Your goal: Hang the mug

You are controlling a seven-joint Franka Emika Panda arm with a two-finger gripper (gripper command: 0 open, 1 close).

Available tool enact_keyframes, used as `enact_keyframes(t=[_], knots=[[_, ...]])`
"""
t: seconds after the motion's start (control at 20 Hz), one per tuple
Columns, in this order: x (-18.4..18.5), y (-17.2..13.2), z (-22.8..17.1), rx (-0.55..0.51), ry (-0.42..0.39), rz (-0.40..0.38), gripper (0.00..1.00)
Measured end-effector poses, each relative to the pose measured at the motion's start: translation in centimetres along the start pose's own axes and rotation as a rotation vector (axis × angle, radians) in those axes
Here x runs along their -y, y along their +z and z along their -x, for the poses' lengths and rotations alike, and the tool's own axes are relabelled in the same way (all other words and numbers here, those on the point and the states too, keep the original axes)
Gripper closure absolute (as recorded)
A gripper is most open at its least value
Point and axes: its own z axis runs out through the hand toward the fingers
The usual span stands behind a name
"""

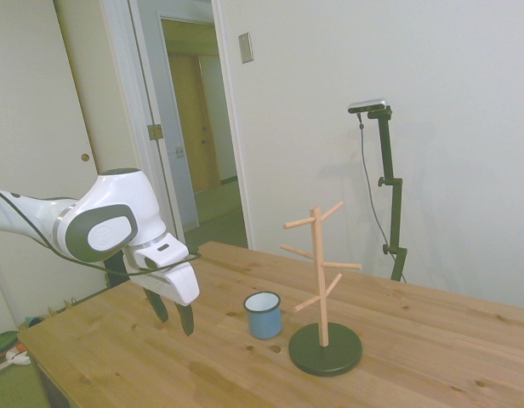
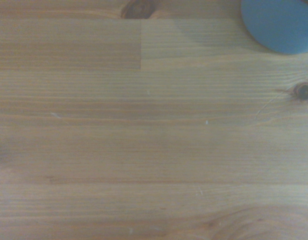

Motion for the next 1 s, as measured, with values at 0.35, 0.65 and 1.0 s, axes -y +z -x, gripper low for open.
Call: enact_keyframes(t=[0.35, 0.65, 1.0], knots=[[1.6, -1.8, -1.6, -0.020, -0.004, -0.033, 0.00], [3.5, -3.3, -6.1, -0.023, 0.036, -0.051, 0.00], [5.9, -3.8, -11.6, -0.014, 0.075, -0.047, 0.00]])
